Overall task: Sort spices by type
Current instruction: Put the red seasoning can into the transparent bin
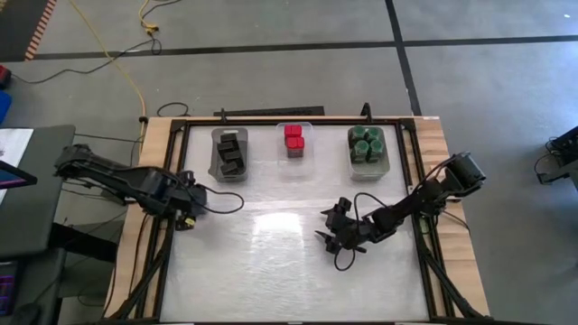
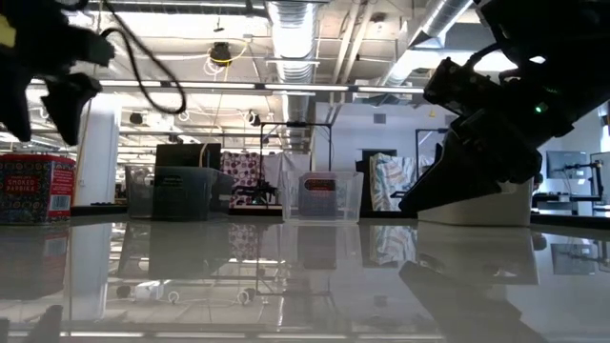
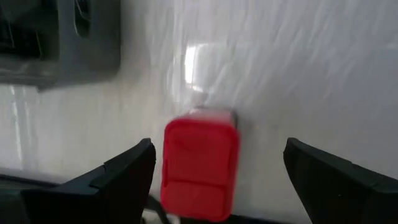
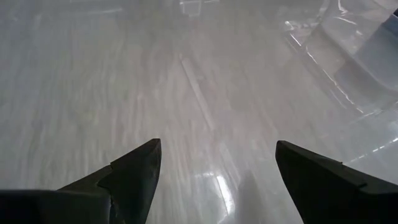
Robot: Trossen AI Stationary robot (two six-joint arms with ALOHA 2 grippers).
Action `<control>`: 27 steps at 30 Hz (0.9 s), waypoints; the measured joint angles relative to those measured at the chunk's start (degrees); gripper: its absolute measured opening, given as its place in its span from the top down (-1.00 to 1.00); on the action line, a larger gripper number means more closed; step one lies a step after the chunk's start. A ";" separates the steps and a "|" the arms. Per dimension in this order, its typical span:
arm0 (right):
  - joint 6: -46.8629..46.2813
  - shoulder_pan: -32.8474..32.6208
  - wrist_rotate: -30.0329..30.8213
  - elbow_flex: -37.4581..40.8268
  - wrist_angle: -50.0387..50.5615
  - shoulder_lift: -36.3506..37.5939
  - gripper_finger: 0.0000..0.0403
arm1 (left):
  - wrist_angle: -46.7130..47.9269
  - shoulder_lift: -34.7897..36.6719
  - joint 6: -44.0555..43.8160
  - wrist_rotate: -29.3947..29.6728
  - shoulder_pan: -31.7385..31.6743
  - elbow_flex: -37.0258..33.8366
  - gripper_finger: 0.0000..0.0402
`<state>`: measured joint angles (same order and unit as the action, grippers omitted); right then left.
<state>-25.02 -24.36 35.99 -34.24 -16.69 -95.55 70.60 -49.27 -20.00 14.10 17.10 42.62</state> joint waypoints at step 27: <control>-1.97 -1.83 -0.23 0.00 -0.07 0.00 -0.71 | 0.90 4.27 3.50 -1.78 -6.22 -6.37 -0.69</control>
<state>-26.99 -26.19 35.76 -34.24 -16.76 -95.55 71.50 -44.99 -16.50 12.32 10.88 36.25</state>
